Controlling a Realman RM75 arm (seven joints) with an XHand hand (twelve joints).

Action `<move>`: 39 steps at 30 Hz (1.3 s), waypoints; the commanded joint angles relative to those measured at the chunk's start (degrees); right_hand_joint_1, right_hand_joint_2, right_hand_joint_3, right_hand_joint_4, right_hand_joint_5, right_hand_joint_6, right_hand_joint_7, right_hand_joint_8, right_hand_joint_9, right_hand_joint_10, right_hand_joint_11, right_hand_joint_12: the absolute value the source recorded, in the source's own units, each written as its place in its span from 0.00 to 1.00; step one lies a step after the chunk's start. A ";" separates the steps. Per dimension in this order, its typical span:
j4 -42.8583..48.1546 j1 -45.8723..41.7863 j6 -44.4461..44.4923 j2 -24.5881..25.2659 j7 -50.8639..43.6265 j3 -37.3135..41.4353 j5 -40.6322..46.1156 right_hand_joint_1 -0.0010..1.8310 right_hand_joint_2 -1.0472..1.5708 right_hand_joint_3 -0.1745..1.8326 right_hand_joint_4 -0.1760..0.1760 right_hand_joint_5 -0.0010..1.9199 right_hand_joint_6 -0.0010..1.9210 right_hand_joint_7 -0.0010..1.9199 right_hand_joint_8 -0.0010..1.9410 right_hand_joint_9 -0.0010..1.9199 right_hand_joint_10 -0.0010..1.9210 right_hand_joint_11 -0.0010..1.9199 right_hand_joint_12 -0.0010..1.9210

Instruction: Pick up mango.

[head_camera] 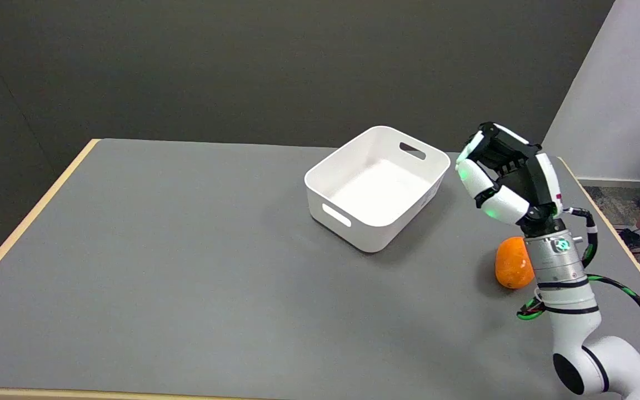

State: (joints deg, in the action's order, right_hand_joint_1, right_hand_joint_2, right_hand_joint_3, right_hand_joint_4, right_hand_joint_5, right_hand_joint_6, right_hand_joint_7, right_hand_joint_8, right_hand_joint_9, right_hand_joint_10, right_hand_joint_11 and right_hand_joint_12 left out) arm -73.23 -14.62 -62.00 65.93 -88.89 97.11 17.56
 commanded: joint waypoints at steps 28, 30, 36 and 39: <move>6.05 -9.25 11.61 5.89 -31.18 24.00 -4.90 0.65 0.82 0.22 0.22 0.33 0.76 0.46 0.67 0.43 0.72 0.38 0.99; 5.10 -10.68 12.60 7.10 -30.67 25.61 -4.87 0.54 0.72 0.42 0.17 0.28 0.63 0.42 0.60 0.39 0.73 0.37 0.98; 1.56 -16.61 13.36 12.51 -30.70 27.28 -5.03 0.37 0.65 0.51 0.03 0.14 0.30 0.25 0.39 0.23 0.64 0.30 0.94; 0.28 -18.64 12.21 15.05 -31.10 26.32 -5.26 0.33 0.65 0.50 0.00 0.12 0.28 0.21 0.35 0.17 0.59 0.29 0.94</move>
State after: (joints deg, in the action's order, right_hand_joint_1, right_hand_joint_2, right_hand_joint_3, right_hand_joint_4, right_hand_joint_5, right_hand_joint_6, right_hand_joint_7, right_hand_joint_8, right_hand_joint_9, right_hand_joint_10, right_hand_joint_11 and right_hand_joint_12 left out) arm -70.37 -24.44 -52.14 71.66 -113.57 117.68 13.35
